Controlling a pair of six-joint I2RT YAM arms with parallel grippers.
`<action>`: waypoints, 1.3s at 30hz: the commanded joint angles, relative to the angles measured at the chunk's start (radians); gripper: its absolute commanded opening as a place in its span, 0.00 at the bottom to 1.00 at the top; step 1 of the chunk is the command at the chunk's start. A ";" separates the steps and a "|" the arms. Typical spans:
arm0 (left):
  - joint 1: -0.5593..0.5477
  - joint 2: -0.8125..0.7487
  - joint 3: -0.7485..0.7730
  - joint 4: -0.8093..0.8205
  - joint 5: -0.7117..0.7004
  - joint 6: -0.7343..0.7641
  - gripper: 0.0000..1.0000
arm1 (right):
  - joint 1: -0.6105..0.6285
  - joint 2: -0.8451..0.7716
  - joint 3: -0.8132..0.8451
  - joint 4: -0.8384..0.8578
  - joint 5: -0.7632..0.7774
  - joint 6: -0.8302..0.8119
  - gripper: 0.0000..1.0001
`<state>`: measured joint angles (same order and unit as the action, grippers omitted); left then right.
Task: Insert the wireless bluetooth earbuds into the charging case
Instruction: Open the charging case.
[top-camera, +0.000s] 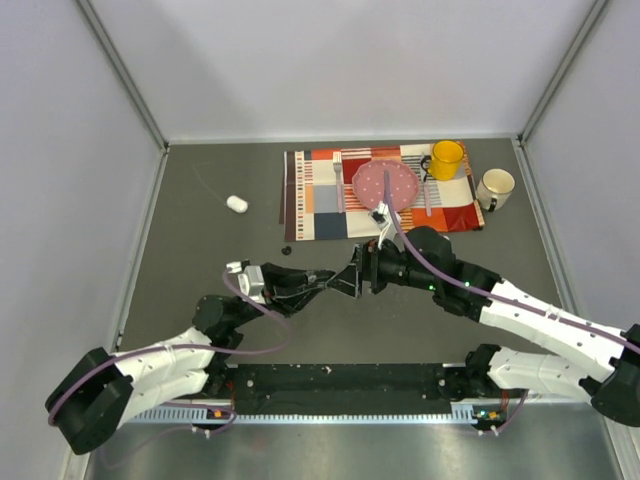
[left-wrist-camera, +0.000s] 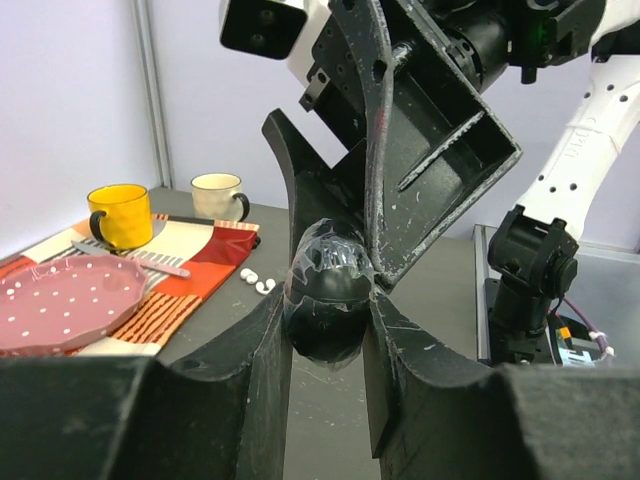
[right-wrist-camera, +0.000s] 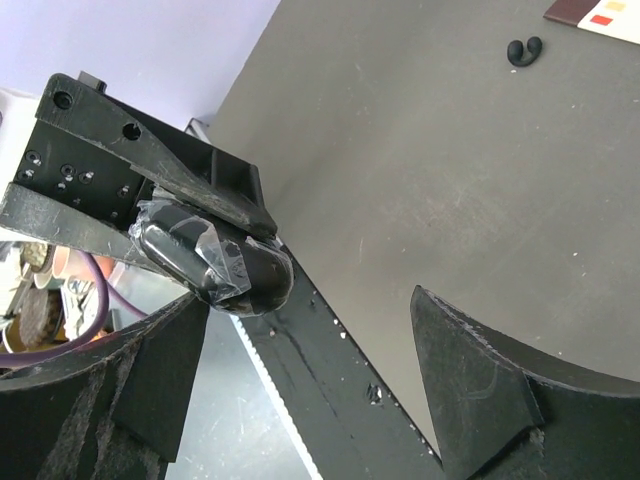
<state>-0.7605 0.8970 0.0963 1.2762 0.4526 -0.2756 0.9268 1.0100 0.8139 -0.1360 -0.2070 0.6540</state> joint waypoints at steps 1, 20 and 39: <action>-0.007 -0.043 0.057 0.298 0.164 0.041 0.00 | -0.006 -0.004 0.044 0.021 0.043 -0.013 0.81; -0.005 -0.210 0.057 0.060 0.259 0.200 0.00 | -0.131 -0.010 0.117 0.107 -0.147 0.007 0.83; -0.005 -0.130 0.094 0.126 0.092 0.294 0.00 | -0.181 -0.071 -0.010 0.386 -0.387 0.247 0.75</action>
<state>-0.7628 0.7410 0.1574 1.2972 0.5838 0.0059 0.7303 0.9504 0.8452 0.0917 -0.4744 0.8146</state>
